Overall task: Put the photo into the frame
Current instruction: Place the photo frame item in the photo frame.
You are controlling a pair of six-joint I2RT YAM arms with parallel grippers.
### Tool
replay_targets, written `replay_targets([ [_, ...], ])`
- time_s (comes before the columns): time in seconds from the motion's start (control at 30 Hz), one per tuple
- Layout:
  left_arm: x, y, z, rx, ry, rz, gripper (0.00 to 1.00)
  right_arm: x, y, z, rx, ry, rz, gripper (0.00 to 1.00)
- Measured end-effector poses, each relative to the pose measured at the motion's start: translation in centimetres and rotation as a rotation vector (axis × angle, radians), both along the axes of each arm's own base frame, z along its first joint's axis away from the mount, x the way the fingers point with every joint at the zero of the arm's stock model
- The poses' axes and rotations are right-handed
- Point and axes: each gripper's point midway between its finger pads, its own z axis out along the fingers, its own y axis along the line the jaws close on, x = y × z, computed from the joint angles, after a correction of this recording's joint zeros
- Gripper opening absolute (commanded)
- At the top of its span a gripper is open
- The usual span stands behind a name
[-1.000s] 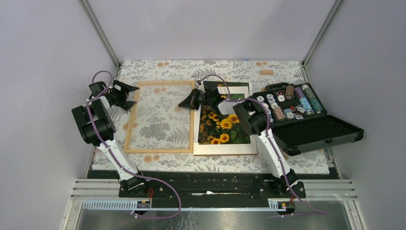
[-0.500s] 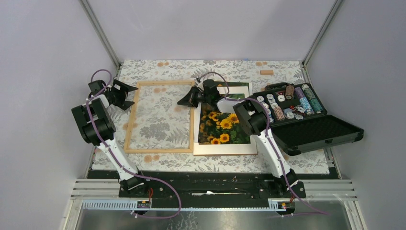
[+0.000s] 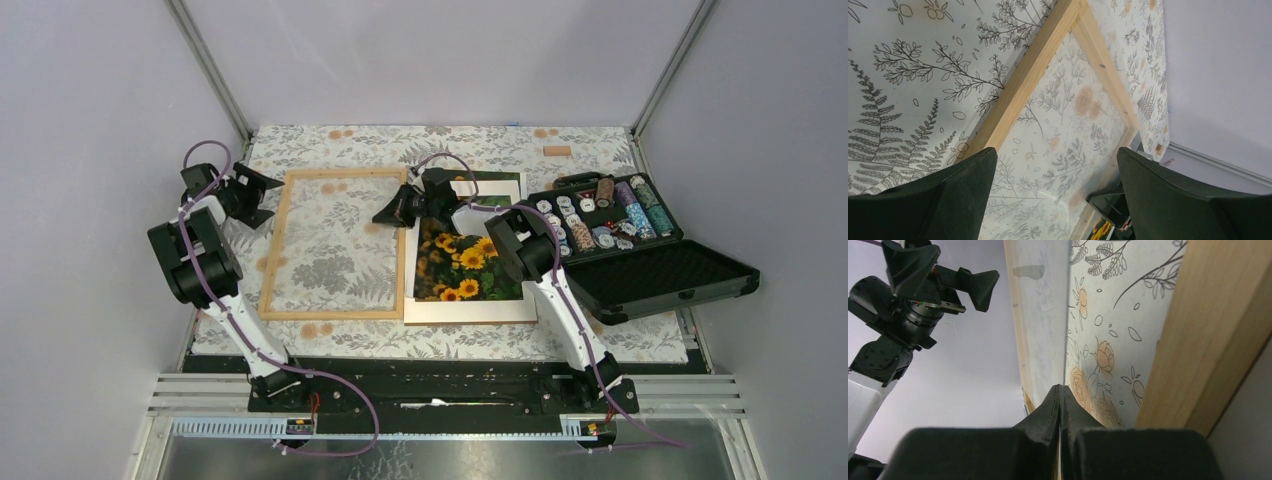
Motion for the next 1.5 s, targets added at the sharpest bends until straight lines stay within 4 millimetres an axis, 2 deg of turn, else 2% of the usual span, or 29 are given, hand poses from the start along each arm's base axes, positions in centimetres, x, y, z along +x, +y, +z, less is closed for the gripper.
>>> replay_targets([
  [0.13,0.0,0.4,0.9,0.035,-0.011,0.012,0.95,-0.1,0.0,0.1,-0.005,0.0,0.014,0.0],
  [0.4,-0.5,0.8,0.2,0.055,0.029,0.037,0.96,-0.4,0.4,1.1,0.014,-0.006,0.062,0.0],
  [0.8,-0.5,1.5,-0.2,0.084,0.046,0.065,0.96,-1.3,0.1,0.0,0.004,0.031,0.08,0.0],
  [1.5,-0.4,1.3,-0.2,0.088,0.049,0.063,0.96,-2.0,-0.5,-0.2,-0.003,0.051,0.07,0.0],
])
